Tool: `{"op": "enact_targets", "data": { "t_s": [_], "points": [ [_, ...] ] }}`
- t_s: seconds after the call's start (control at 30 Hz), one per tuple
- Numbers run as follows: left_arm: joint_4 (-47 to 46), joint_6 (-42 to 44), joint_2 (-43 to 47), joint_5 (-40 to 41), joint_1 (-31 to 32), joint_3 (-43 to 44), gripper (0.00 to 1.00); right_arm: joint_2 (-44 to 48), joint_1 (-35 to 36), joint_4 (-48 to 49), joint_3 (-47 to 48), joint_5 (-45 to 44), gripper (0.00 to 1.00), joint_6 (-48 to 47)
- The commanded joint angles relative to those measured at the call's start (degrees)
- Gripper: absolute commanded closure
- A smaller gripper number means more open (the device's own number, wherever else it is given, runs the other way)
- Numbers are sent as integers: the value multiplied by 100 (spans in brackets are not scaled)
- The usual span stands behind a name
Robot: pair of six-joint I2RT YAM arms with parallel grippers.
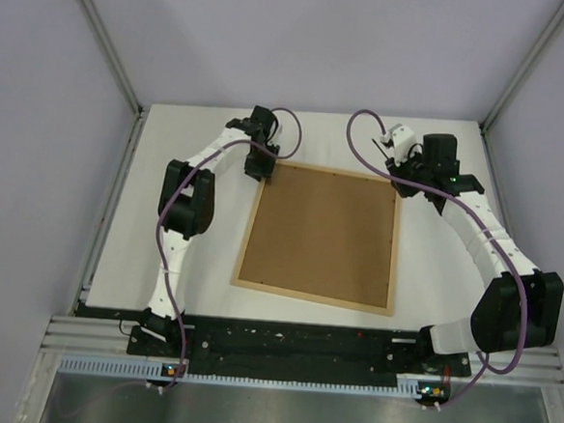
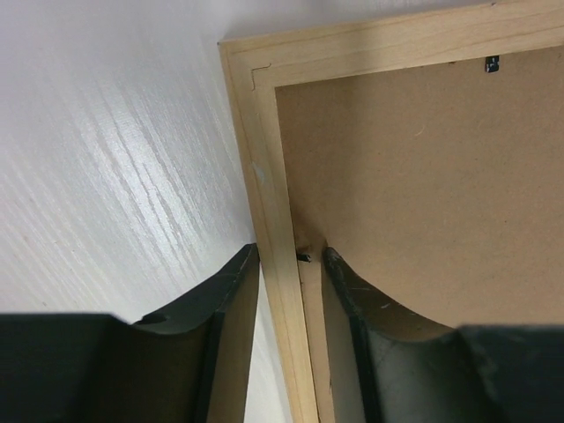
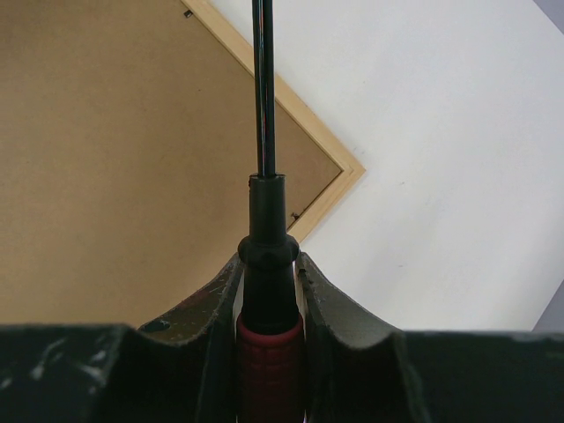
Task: Take the photo out of the frame
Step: Adjust the photo frame at the center of the board.
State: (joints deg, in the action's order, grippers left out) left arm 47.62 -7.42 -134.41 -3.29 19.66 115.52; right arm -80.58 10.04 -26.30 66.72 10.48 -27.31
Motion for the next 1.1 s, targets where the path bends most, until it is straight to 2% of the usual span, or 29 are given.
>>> {"op": "enact_targets", "data": {
  "t_s": [0.0,0.07,0.3,0.4,0.5,0.57,0.6,0.7,0.73,1.07],
  "points": [
    [-68,21,-15,83,-6,119,64,235,-2,117,-1,139,100,41],
    [-59,30,2,100,3,119,68,227,-11,108,-1,138,100,42],
    [-68,39,38,153,-6,128,69,235,-11,108,-1,174,100,42],
    [-77,21,64,153,-24,119,74,218,-2,108,-1,174,100,50],
    [-103,-31,90,153,-24,119,83,183,-2,91,-10,191,100,59],
    [-112,-66,117,144,-41,119,86,121,6,90,-10,209,100,50],
    [-112,-93,117,127,-41,119,92,78,-2,82,-10,209,100,59],
    [-112,-145,152,65,-59,111,96,7,6,55,-1,226,100,59],
    [-112,-163,169,48,-59,111,100,-11,-2,47,8,244,100,68],
    [-481,-418,442,-330,-182,-240,100,-116,-2,29,17,279,100,86]
  ]
}}
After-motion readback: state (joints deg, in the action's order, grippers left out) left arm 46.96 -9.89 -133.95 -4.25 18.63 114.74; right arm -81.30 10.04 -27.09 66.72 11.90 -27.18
